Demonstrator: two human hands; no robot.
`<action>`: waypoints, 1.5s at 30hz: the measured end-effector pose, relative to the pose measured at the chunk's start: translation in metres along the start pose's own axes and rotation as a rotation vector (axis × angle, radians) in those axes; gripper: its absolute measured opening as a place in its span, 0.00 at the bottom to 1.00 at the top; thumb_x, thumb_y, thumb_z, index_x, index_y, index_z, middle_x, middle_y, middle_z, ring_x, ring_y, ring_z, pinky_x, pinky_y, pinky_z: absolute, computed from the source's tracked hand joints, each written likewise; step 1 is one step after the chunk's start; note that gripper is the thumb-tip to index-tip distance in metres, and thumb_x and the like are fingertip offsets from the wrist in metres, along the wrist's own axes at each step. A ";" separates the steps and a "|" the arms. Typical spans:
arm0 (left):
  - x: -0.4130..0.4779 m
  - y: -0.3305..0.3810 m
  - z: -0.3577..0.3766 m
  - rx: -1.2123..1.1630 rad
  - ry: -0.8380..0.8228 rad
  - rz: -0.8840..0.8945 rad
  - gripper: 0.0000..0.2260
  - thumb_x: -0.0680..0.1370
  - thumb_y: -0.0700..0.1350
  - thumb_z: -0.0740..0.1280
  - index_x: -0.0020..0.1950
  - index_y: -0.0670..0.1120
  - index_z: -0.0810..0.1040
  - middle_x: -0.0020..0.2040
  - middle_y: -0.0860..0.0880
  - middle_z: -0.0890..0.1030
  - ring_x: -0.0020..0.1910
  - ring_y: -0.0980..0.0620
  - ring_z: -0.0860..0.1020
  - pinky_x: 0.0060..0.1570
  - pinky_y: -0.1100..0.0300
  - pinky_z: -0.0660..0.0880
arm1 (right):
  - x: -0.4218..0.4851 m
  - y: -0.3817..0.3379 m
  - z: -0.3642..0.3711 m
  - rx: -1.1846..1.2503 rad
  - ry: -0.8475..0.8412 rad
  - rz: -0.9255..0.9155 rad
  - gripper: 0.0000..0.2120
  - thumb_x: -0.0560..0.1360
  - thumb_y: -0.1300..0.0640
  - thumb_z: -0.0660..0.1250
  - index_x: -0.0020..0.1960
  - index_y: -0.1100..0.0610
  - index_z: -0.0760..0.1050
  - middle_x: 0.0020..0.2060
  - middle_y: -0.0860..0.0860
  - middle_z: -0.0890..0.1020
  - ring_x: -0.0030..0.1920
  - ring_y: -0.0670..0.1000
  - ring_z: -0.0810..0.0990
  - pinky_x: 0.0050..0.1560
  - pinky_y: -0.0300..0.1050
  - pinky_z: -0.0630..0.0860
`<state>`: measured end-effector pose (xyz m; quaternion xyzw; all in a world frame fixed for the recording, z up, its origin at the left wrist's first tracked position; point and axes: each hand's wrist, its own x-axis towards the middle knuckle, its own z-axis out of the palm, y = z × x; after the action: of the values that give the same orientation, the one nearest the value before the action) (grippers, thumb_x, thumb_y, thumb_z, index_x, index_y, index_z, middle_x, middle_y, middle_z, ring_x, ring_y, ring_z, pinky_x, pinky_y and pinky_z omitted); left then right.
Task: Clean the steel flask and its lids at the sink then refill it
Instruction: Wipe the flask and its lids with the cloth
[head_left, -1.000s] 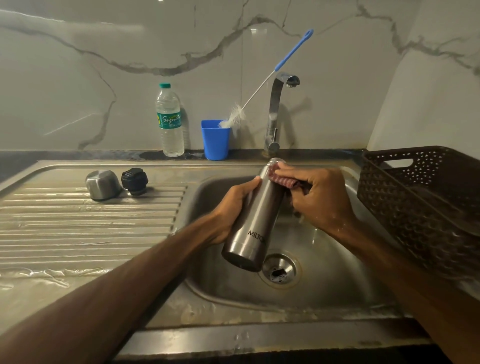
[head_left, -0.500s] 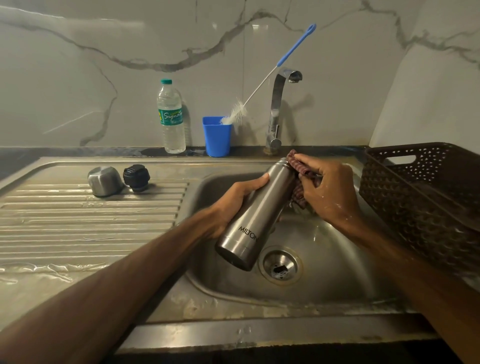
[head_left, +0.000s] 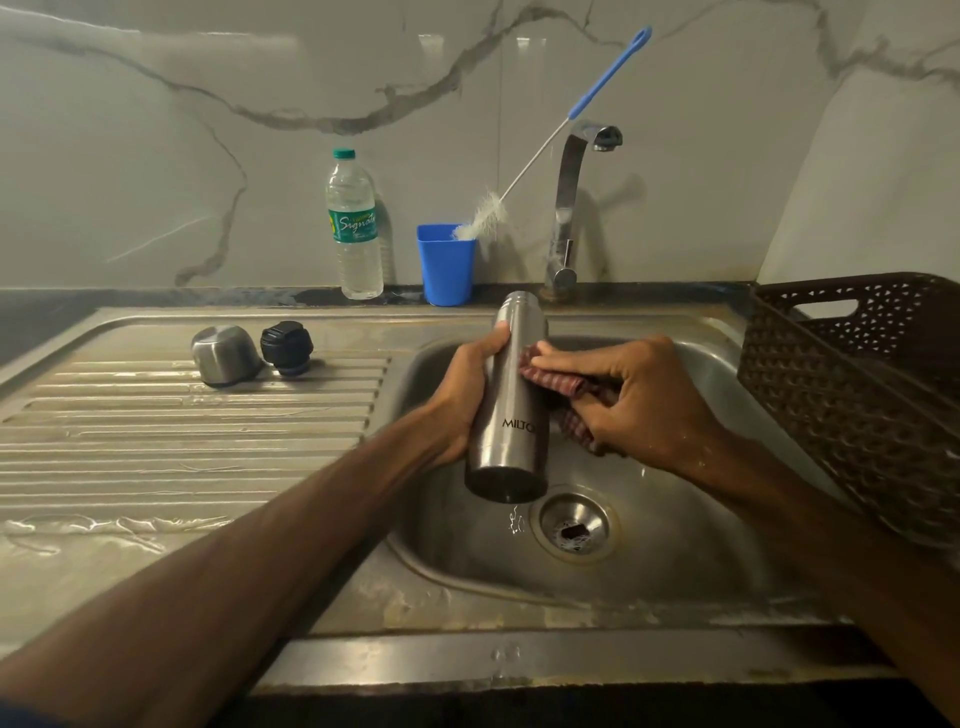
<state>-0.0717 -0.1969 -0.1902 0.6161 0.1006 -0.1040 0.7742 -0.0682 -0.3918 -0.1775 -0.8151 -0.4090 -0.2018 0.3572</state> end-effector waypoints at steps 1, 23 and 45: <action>0.000 0.000 -0.001 -0.015 0.014 0.000 0.27 0.82 0.64 0.60 0.63 0.41 0.79 0.43 0.41 0.85 0.36 0.46 0.83 0.38 0.55 0.81 | -0.002 -0.005 0.001 0.046 -0.036 -0.008 0.20 0.75 0.65 0.74 0.65 0.52 0.81 0.52 0.52 0.88 0.40 0.49 0.88 0.41 0.47 0.86; 0.010 0.008 -0.025 -0.377 0.209 0.100 0.30 0.82 0.63 0.60 0.71 0.40 0.75 0.45 0.40 0.83 0.36 0.44 0.83 0.39 0.51 0.81 | -0.011 -0.020 -0.004 0.306 -0.100 -0.042 0.16 0.71 0.71 0.75 0.56 0.59 0.86 0.54 0.52 0.88 0.55 0.49 0.87 0.56 0.53 0.84; -0.004 -0.002 0.007 0.053 -0.041 0.150 0.24 0.83 0.62 0.61 0.61 0.41 0.79 0.43 0.42 0.87 0.37 0.47 0.85 0.35 0.56 0.82 | -0.006 -0.011 0.000 0.016 0.244 0.055 0.16 0.75 0.65 0.74 0.61 0.56 0.84 0.55 0.48 0.87 0.56 0.42 0.85 0.59 0.43 0.82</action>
<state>-0.0764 -0.2042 -0.1895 0.6401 0.0357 -0.0609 0.7650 -0.0802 -0.3904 -0.1767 -0.7925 -0.3416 -0.2862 0.4163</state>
